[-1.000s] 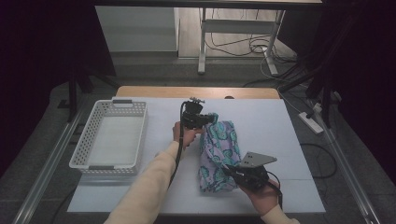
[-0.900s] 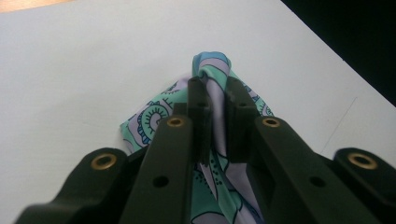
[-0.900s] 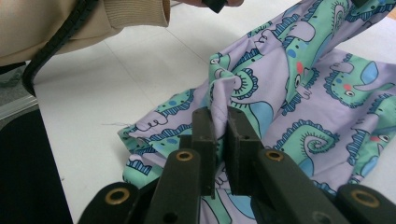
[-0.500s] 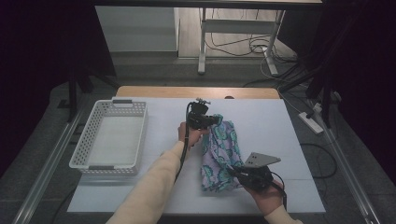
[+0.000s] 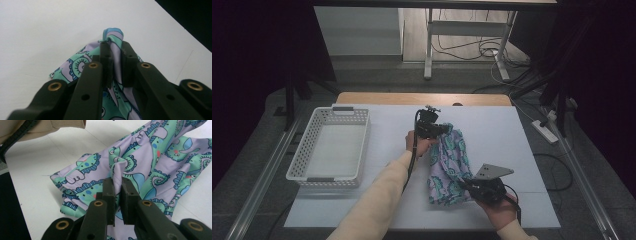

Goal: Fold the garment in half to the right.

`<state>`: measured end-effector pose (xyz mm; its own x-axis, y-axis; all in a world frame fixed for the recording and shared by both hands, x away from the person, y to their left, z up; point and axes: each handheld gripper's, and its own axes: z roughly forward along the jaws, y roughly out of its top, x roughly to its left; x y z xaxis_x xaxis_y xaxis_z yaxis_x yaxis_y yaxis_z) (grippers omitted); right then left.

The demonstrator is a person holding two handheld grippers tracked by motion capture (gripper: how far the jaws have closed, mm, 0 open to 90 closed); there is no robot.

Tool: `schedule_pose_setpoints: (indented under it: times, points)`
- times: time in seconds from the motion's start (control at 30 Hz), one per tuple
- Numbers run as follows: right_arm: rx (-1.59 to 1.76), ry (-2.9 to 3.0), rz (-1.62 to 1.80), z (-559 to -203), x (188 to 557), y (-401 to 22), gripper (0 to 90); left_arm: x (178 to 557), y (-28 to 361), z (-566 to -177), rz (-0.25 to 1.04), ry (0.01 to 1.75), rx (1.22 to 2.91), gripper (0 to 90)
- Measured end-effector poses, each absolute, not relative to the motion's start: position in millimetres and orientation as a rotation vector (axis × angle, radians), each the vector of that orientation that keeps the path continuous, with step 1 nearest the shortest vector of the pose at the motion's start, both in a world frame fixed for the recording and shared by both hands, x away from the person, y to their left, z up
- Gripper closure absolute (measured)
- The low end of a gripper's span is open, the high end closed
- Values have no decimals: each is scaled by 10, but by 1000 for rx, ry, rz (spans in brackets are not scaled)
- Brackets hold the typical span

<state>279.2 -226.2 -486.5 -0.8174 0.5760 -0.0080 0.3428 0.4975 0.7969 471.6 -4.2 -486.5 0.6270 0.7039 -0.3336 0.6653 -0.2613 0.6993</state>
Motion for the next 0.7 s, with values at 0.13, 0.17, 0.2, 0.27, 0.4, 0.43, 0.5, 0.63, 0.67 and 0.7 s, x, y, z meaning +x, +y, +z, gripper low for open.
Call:
schedule_pose_setpoints:
  times: [0.13,0.17,0.2,0.27,0.4,0.43,0.5,0.63,0.67,0.7]
  points:
    - [781,2474,1218,-4879,2793,-2277,830,4731,-80,-4899,45,1075,1984,816]
    - [784,2476,1215,-4880,2793,-2281,829,4734,-89,-4907,43,1076,1985,816]
    - [784,2477,1214,-4883,2795,-2283,830,4740,-95,-4916,42,1075,1986,816]
    - [784,2477,1208,-4884,2799,-2288,830,4753,-105,-4935,37,1077,1985,814]
    - [792,2481,1200,-4902,2819,-2300,829,4781,-125,-4962,34,1082,1990,810]
    - [799,2482,1192,-4907,2826,-2306,829,4787,-132,-4967,35,1082,1992,810]
    - [808,2482,1192,-4916,2842,-2325,829,4798,-146,-4976,35,1085,1995,809]
    - [827,2480,1183,-4927,2867,-2351,829,4815,-187,-4986,36,1086,2001,807]
    - [833,2481,1179,-4929,2870,-2357,829,4817,-196,-4987,36,1086,2003,807]
    - [837,2482,1180,-4931,2870,-2362,829,4821,-206,-4988,35,1083,2004,807]
